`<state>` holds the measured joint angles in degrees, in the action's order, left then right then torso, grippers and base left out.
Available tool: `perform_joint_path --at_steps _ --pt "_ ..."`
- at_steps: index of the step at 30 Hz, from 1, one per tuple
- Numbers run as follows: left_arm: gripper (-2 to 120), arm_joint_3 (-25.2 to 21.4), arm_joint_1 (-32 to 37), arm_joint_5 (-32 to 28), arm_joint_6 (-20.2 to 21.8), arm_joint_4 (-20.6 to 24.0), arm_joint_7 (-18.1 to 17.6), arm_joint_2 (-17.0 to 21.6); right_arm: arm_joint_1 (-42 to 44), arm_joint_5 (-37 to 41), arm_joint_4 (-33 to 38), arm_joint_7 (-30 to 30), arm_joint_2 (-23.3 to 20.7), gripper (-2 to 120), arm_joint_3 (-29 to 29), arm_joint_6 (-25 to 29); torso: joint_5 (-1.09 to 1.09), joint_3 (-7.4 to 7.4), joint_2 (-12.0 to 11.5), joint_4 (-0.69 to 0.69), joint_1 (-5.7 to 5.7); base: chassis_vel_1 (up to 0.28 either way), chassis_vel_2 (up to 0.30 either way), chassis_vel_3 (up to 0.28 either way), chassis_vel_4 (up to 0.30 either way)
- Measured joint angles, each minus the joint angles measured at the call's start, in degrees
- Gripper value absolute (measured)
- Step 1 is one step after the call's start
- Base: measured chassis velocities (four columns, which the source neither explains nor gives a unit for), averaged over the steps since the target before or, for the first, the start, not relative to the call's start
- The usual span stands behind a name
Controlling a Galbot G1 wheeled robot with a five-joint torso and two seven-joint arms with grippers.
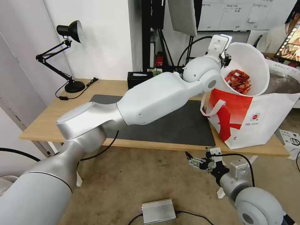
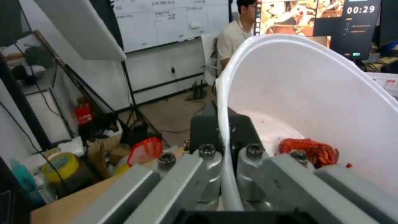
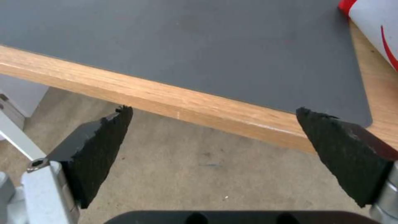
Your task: Pick up the trash from the table and place it into the takeout bag.
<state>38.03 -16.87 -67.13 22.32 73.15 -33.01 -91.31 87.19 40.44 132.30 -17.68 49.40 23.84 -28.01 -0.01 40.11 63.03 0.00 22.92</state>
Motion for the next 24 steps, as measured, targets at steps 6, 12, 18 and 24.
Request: perform_joint_path --at_steps 6,12,18,24 --pt "23 0.0 0.1 0.3 -0.2 0.2 0.6 0.0 0.0 0.0 0.0 0.0 0.0 100 0.0 0.0 0.0 0.0 0.0 0.0 0.0 0.0 0.0 0.0 0.0" --pt "39 0.0 0.2 0.3 -0.2 0.2 0.6 0.0 0.0 0.0 0.0 0.0 0.0 100 0.0 0.0 0.0 0.0 0.0 0.0 0.0 0.0 0.0 0.0 0.0" --pt "61 0.0 0.0 0.3 -0.3 0.1 0.6 0.0 0.0 0.0 0.0 0.0 0.0 100 0.0 0.0 0.0 0.0 0.0 0.0 0.0 0.0 0.0 0.0 0.0" --pt "82 -0.3 0.4 0.1 -0.3 0.4 0.2 0.0 0.0 0.0 0.0 0.0 0.0 100 0.0 0.0 0.0 0.0 0.0 0.0 0.0 0.0 0.0 0.0 0.0"
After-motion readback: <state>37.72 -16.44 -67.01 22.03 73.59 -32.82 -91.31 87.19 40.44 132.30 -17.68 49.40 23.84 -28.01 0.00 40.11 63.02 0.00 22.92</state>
